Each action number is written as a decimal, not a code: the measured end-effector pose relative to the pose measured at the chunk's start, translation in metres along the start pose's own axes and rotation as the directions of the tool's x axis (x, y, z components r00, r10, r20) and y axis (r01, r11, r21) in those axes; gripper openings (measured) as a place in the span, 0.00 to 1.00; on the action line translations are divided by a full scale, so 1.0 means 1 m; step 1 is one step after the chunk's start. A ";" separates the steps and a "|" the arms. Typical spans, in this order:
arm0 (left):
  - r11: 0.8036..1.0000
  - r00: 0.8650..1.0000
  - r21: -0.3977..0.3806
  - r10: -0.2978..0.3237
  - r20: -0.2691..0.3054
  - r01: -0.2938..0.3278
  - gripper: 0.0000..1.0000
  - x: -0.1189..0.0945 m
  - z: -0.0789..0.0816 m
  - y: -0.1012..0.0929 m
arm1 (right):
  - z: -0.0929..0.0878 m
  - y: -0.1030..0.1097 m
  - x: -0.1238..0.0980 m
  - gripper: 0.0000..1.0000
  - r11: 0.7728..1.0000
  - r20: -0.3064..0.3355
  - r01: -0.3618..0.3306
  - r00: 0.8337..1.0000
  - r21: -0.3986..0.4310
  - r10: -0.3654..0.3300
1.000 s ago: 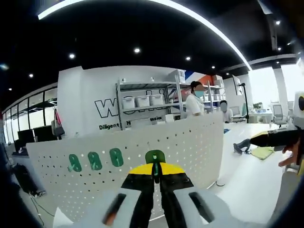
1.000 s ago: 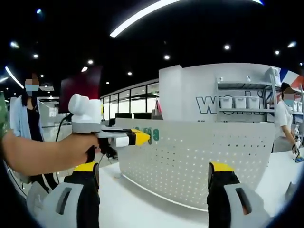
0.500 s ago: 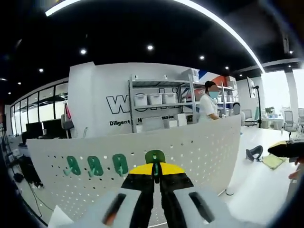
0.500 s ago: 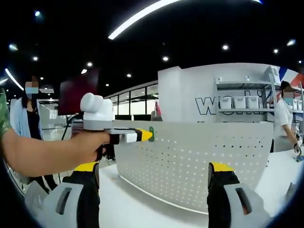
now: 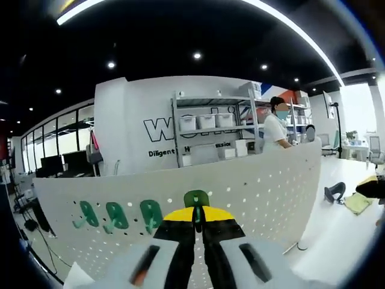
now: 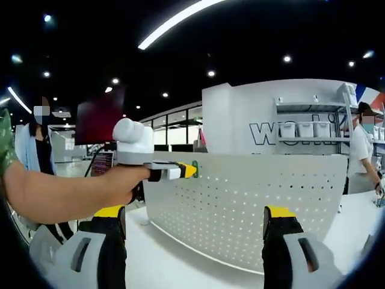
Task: Insert the hook assembly into the mounting plate slot until the hook locks in place.
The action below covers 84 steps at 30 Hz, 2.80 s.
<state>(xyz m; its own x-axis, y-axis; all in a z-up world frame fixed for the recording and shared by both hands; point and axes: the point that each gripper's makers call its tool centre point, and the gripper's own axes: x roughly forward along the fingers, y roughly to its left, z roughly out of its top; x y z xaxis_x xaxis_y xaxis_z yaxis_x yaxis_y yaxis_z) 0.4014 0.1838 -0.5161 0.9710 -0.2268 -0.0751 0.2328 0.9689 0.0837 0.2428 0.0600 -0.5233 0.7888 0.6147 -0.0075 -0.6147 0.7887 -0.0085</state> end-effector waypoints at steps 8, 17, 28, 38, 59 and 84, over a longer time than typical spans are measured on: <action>0.999 0.999 -0.009 0.031 -0.009 -0.031 0.03 0.007 -0.003 0.003 | -0.004 -0.006 0.002 0.96 1.000 -0.007 -0.019 1.000 0.003 0.019; 0.999 0.999 0.001 0.048 -0.009 -0.048 0.03 0.010 -0.001 0.004 | -0.003 -0.006 0.003 0.96 0.999 -0.003 -0.035 0.999 0.006 0.035; 0.998 0.998 0.001 0.062 -0.016 -0.062 0.03 0.016 -0.002 0.006 | -0.004 -0.008 0.002 0.95 0.999 -0.005 -0.034 0.999 0.001 0.034; 0.998 0.998 0.006 0.062 -0.021 -0.062 0.03 0.017 -0.003 0.006 | -0.005 -0.009 0.002 0.95 0.999 -0.007 -0.033 0.999 0.005 0.033; 0.998 0.997 0.025 0.066 -0.030 -0.065 0.03 0.019 -0.008 0.006 | -0.005 -0.012 0.000 0.94 1.000 -0.007 -0.027 1.000 0.005 0.027; 0.996 0.997 0.064 0.068 -0.029 -0.067 0.04 0.020 -0.011 0.007 | -0.010 -0.011 0.000 0.94 1.000 -0.025 -0.029 0.999 0.002 0.029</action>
<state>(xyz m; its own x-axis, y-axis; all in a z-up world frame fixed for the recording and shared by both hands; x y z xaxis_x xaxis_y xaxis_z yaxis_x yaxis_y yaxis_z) 0.4220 0.1867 -0.5281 0.9828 -0.1570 -0.0977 0.1706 0.9736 0.1515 0.2492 0.0509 -0.5333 0.7703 0.6368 -0.0329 -0.6373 0.7706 -0.0067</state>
